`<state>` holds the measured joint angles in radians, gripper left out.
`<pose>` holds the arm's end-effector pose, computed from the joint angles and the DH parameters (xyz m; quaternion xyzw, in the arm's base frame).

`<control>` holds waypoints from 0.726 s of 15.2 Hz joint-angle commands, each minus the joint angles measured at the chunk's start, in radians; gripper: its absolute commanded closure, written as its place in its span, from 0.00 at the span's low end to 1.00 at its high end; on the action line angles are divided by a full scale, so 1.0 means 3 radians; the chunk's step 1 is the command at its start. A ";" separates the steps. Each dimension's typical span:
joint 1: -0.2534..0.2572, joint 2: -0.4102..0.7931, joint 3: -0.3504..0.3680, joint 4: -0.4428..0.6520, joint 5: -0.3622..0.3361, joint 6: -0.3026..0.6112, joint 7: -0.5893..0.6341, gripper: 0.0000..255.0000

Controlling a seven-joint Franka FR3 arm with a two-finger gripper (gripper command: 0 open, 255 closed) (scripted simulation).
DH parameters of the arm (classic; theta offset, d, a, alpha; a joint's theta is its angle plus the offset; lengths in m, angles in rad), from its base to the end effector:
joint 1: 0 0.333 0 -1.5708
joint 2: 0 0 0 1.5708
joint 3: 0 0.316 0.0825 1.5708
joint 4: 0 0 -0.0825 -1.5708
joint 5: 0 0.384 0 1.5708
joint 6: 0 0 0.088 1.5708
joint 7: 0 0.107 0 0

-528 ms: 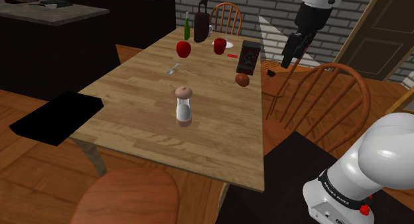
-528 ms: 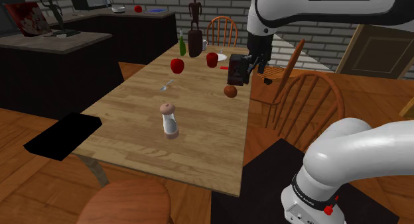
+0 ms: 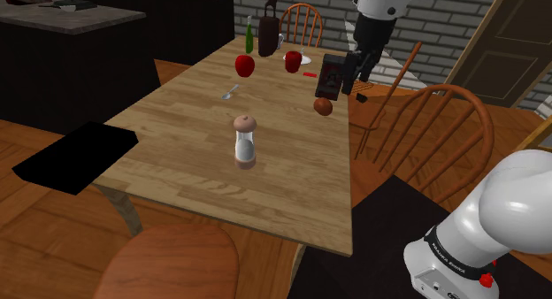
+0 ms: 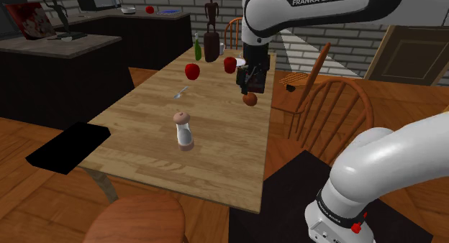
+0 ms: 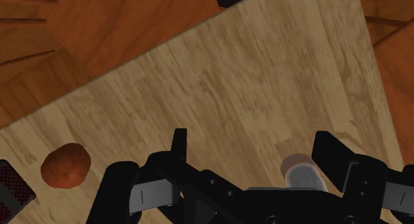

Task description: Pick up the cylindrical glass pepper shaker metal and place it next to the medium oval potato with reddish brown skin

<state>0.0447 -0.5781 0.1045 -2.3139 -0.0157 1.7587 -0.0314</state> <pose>0.3749 0.0613 0.5549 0.9958 0.0834 0.0120 0.0357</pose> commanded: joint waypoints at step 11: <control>0.0165 0.1550 0.0347 0.0984 0.0007 0.0371 0.0238 0.00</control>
<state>0.0881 -0.1504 0.1990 -2.0431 -0.0118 1.8624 0.0315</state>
